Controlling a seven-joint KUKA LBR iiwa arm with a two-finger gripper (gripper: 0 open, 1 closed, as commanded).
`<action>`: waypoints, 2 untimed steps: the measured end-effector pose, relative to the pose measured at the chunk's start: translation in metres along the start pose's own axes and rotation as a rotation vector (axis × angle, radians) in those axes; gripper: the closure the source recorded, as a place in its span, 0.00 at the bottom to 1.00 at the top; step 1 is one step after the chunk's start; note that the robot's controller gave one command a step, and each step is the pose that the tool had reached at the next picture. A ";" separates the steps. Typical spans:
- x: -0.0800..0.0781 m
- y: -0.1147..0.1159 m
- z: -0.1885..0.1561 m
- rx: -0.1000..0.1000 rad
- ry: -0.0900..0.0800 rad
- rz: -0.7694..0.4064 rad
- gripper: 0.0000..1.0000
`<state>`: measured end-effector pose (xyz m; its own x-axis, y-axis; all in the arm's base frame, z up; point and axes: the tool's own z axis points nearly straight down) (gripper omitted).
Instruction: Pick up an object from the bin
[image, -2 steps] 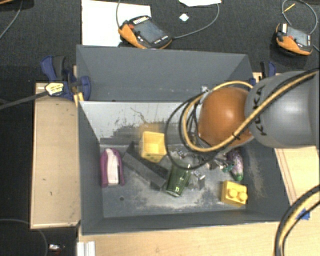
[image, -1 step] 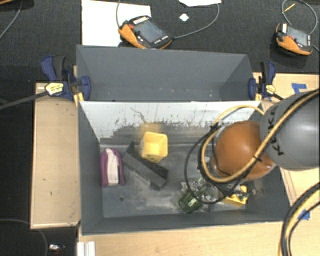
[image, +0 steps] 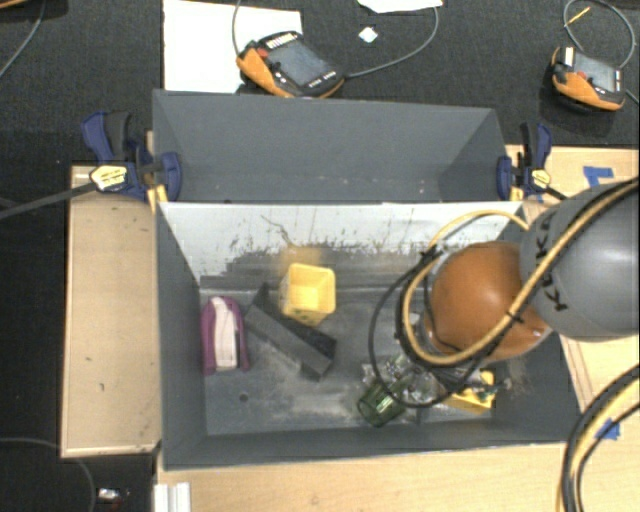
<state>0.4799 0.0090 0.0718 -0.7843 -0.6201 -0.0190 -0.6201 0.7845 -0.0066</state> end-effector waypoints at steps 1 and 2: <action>0.002 0.002 -0.020 -0.008 0.010 0.003 1.00; -0.031 -0.093 0.004 -0.001 0.001 -0.138 1.00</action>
Offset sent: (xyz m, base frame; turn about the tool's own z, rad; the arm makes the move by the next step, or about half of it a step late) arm 0.0785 -0.0508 -0.0018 -0.1438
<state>0.5625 -0.0448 0.0689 -0.6914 -0.7223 -0.0171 -0.7223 0.6915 -0.0081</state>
